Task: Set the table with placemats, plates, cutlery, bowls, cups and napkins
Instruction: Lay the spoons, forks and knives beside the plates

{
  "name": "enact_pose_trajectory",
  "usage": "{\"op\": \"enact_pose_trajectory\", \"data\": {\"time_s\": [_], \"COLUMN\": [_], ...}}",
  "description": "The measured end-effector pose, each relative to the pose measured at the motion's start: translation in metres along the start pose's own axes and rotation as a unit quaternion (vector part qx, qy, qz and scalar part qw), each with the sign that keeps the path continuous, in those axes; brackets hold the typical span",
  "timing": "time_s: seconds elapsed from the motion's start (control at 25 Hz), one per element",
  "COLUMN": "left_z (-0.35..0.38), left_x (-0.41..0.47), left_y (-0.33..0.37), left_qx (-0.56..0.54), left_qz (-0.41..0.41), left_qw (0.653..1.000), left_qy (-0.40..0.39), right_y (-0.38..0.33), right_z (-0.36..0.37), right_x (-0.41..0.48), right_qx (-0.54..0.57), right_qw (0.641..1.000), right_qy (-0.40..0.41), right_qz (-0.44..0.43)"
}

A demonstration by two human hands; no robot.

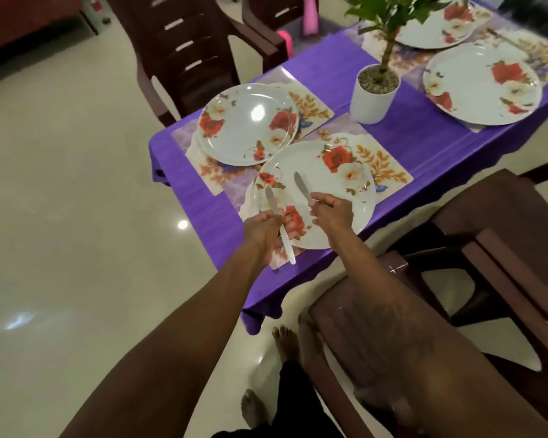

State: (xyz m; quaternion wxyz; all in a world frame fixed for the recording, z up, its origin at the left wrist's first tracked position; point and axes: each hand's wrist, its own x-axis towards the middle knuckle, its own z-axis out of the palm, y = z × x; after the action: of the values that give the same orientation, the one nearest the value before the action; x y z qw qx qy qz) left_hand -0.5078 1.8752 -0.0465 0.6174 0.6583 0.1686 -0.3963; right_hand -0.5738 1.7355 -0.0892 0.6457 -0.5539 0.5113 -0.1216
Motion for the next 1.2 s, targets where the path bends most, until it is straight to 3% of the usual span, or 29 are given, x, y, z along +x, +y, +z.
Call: {"op": "enact_pose_trajectory", "data": {"time_s": [0.24,0.48,0.76,1.2], "left_z": [0.102,0.145,0.161,0.142], "left_x": [0.032,0.061,0.08,0.076], "left_y": [0.038,0.047,0.053,0.076], "left_qx": [0.017,0.08,0.1,0.117], "left_qz": [-0.007,-0.029,-0.058,-0.026], "left_qw": [0.998,0.994,0.991,0.988], "left_qy": [-0.066,-0.069,-0.068,-0.101], "right_y": [-0.031,-0.066,-0.068,-0.057], "right_z": [-0.037,-0.087,-0.109,-0.105], "right_x": [0.061,0.133,0.166,0.17], "right_qx": [-0.018,-0.111,-0.245,-0.292], "right_qw": [0.998,0.98,0.959,0.938], "right_qy": [0.049,0.123,0.08,0.133], "right_qz": [-0.028,-0.106,-0.122,-0.131]}}
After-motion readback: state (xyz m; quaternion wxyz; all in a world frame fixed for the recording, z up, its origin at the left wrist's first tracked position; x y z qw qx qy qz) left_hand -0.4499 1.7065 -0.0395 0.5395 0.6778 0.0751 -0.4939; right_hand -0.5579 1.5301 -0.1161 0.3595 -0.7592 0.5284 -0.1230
